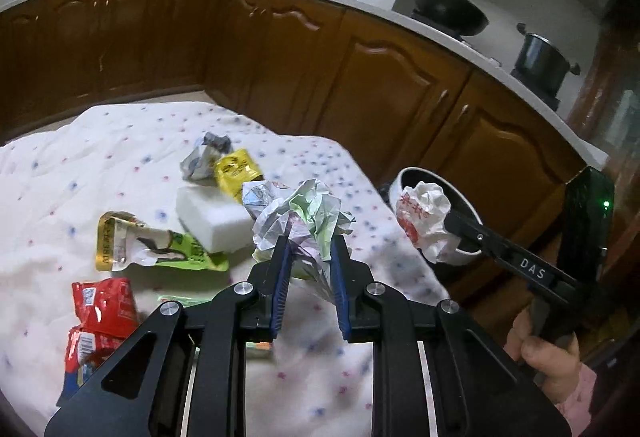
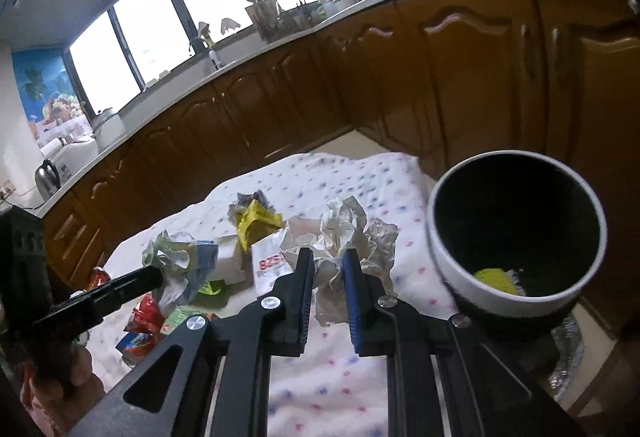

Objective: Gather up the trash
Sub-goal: 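Move both tissues over the bin and release them inside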

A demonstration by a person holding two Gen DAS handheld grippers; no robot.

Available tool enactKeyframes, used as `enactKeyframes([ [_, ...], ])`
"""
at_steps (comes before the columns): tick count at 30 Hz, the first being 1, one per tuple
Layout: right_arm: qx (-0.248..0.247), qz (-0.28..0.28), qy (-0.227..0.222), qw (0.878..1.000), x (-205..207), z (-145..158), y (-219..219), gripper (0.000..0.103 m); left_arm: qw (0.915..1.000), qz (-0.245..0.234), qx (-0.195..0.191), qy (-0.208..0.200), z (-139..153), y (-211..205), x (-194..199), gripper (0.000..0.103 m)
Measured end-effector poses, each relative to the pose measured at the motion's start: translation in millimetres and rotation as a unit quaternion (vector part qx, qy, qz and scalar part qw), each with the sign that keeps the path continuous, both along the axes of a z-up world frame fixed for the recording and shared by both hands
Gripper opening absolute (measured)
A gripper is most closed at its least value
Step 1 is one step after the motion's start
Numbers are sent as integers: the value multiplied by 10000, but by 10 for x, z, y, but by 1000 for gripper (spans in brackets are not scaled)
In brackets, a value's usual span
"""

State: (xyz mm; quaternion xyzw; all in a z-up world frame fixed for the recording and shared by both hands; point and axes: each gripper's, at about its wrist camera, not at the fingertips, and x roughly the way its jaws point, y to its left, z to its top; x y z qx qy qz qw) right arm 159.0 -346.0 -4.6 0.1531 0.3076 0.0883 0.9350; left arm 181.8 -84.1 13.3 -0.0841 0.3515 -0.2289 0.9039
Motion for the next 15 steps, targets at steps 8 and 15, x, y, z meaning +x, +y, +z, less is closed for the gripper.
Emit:
enactKeyframes([
  [8,-21,-341,-29,9994,-189,55,-330,15,9997,-242,-22,-16,48,-240,-26,18],
  [15,-94,-664,-98,9977,-314,113,-624,15,9985,-551,18,-68,108,-566,-8,18],
])
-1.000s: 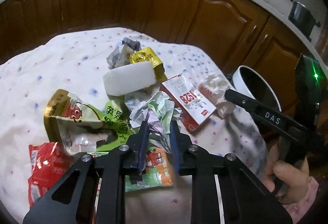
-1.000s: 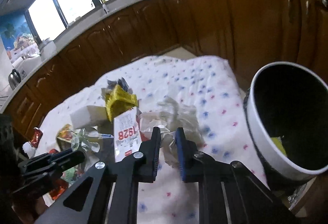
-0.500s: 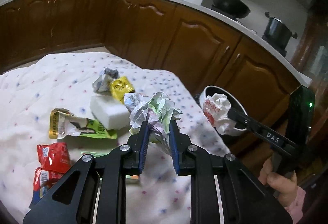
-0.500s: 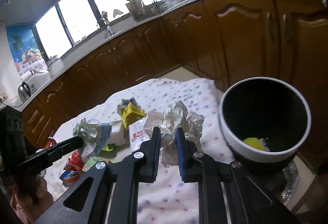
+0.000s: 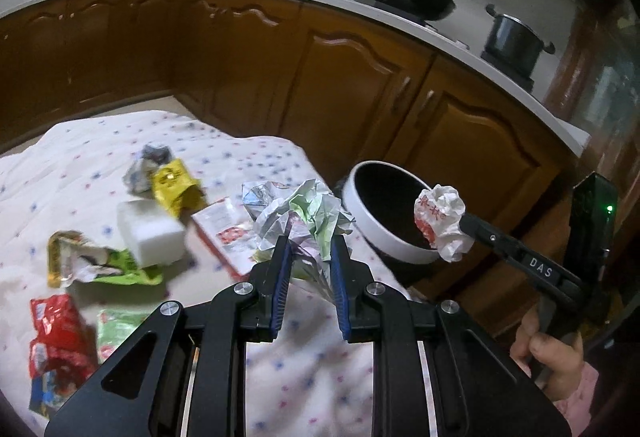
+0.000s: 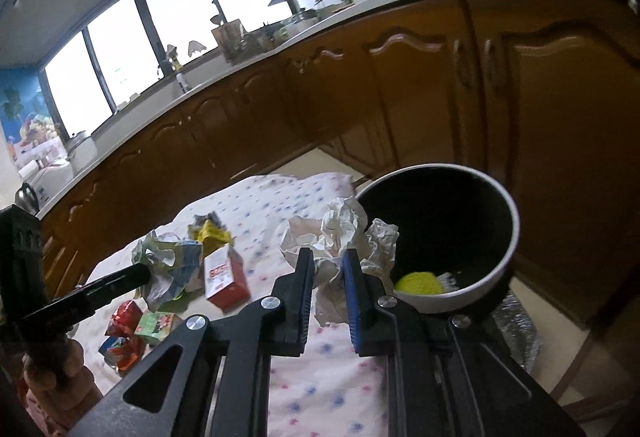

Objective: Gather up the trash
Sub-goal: 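Move both tissues over the bin and release them inside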

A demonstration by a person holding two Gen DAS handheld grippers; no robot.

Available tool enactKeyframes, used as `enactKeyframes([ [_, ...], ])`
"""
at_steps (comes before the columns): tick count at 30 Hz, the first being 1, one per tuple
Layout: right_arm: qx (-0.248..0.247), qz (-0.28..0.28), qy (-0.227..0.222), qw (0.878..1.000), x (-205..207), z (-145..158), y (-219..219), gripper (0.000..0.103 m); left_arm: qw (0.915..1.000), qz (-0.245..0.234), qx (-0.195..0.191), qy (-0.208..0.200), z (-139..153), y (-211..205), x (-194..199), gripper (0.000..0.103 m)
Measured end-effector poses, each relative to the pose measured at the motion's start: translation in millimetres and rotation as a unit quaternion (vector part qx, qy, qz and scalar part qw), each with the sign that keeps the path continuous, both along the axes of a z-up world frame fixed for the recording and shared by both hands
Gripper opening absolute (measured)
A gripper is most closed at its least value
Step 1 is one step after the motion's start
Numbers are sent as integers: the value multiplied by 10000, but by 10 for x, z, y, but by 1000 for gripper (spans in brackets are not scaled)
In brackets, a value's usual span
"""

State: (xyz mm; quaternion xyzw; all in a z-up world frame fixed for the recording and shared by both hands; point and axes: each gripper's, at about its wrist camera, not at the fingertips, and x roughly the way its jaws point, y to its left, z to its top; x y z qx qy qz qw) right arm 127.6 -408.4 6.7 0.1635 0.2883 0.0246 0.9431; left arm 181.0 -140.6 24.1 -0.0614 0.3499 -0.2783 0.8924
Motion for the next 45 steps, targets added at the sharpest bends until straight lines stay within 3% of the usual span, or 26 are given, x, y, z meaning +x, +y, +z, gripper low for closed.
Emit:
enactKeyframes([
  [14,129,-406,-45,9991,41,-25,-506,15,9982,-596,89,80,70,-743,197,18],
  [24,208,-527,-8,9984,307,-55,-797,15,9948,-936,346,196,26,-1412,492,18],
  [35,237,-558,329,9976,583,-290,-962,16,9897,-1112,707,555,-300,-1972,882,19],
  [37,309,-574,385,9971,615,-344,-996,20,9882,-1153,810,594,-363,-2042,915,20],
  [39,429,-604,412,9964,653,-384,-1059,22,9866,-1151,959,639,-439,-2106,934,26],
  [41,562,-629,449,9954,658,-421,-1106,36,9857,-1180,979,696,-481,-2122,939,49],
  [43,658,-661,424,9947,646,-438,-1145,51,9860,-1182,951,688,-495,-2107,922,60],
  [45,698,-692,404,9943,615,-440,-1167,52,9867,-1153,935,668,-493,-2081,899,67],
])
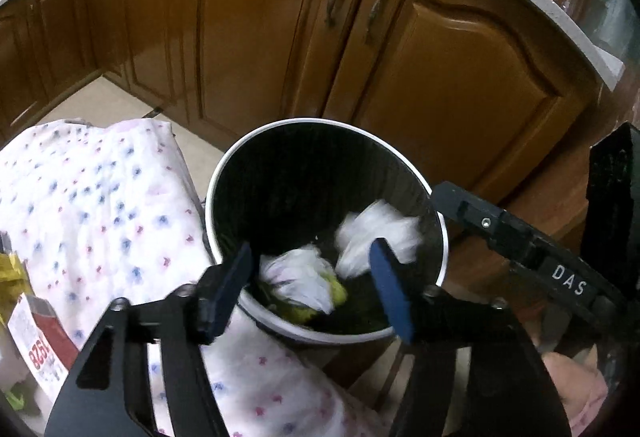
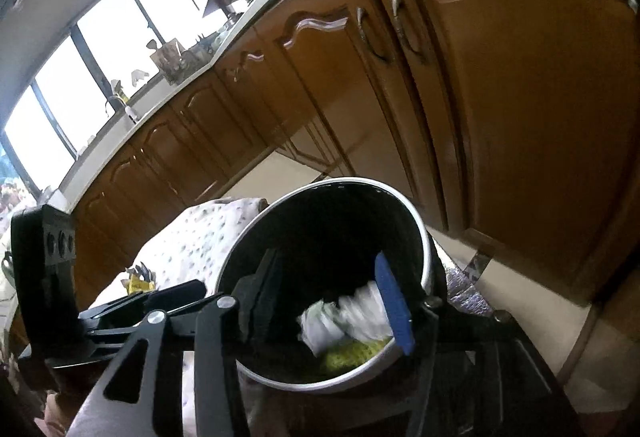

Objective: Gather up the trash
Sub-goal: 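Move both tissues over the bin and release them inside, then move both tools back over the remaining trash on the table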

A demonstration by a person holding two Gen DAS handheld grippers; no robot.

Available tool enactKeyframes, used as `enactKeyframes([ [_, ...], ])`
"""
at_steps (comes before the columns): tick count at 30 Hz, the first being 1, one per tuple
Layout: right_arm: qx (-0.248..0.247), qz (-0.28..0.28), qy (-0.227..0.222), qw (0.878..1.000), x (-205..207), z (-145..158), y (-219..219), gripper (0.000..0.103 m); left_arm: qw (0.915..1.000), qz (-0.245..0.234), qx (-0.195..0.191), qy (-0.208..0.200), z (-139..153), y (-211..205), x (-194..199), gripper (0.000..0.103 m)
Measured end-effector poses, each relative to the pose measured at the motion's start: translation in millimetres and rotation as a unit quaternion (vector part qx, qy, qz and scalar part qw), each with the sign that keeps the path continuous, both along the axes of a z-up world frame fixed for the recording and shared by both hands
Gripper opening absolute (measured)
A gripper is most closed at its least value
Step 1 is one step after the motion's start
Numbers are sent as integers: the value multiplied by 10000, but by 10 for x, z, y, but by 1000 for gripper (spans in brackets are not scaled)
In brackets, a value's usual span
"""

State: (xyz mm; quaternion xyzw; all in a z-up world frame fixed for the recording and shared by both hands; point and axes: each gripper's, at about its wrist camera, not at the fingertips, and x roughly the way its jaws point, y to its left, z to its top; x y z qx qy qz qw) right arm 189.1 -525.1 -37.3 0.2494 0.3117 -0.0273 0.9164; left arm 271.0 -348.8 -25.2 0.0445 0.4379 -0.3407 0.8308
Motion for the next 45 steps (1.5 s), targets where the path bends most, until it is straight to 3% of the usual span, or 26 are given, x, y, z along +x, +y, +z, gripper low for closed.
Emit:
enactKeyframes([
  [3,74,-75,-60,9999,-69,20,-22,53,9999,128,-63,-30,24,130,-27,69],
  [5,127,-96,-163,9997,-128,37,-22,72,9996,239,-157,15,29,242,-48,70],
  [7,144,-117,-299,9994,-200,70,11,80,9990,361,-245,4,44,369,-92,71],
  [14,86,-17,-499,9987,-412,186,305,89,9955,858,-324,-245,112,889,-340,76],
  [24,-1,392,-619,9973,-621,273,925,92,9882,1399,-418,-459,184,1641,-701,80],
  [33,-54,878,-571,9945,-696,228,1463,92,9754,2097,-426,-536,132,2483,-1050,80],
  [45,-339,1600,-377,9858,-553,194,2124,92,9644,2532,-370,-662,152,3114,-1249,80],
])
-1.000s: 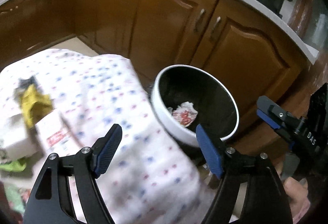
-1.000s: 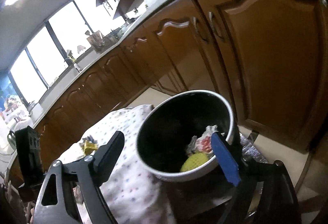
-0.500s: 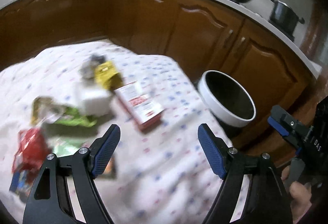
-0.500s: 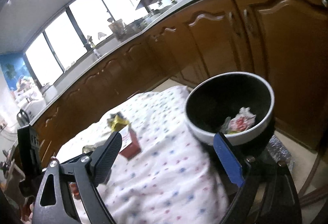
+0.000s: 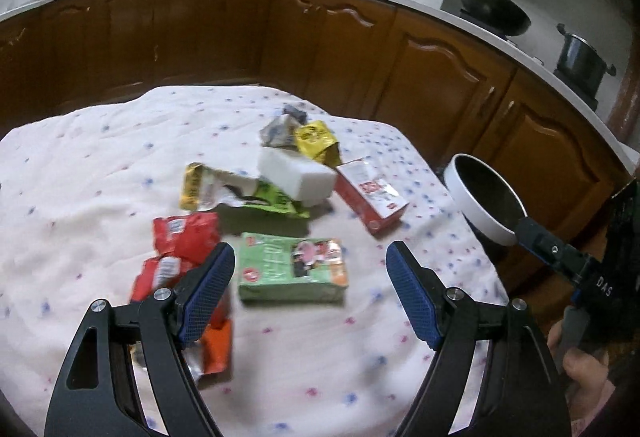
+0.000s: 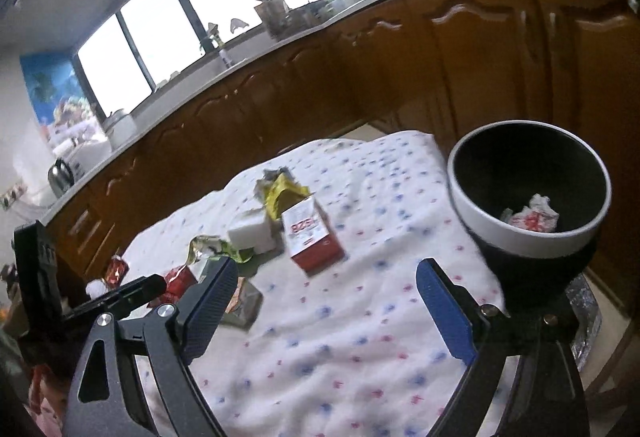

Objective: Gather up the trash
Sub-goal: 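Move both tools back over the remaining trash on the table, then grasp the red snack wrappers with the left tool while the right tool grasps the red-and-white carton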

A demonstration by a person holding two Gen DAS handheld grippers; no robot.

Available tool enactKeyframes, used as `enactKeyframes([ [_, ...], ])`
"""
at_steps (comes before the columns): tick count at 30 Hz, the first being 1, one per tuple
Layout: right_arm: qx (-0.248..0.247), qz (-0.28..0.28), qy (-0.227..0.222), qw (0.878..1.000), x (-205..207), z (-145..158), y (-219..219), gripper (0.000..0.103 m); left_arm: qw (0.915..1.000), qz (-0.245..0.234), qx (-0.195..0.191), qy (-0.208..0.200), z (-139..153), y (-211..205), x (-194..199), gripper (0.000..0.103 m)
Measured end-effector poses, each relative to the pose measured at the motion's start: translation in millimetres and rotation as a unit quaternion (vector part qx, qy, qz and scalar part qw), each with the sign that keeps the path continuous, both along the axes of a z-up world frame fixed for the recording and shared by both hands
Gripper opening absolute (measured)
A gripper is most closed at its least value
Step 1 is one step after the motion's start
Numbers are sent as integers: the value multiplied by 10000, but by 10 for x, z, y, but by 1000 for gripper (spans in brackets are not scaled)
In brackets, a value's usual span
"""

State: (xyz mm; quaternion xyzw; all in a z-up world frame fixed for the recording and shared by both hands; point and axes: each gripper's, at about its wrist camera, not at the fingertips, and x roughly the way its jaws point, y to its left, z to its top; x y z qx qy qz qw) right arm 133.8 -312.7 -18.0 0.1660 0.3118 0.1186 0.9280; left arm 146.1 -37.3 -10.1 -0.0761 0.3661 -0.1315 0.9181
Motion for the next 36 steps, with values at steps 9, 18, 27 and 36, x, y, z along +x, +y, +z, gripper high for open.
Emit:
enactKeyframes([
  [9,-452,386,152,9981,294,-26,301,92,9994,333,19,33,-13,331,36,80],
  [18,-853,735,500,9924,763,-240,560,92,9978,574,97,304,-203,616,243,80],
  [27,-1226,883,692,9861,1102,-449,772,90,9970,453,179,596,-433,614,437,74],
  [36,-1204,851,789,9859,1156,-546,761,51,9973,227,-45,692,-429,621,453,32],
])
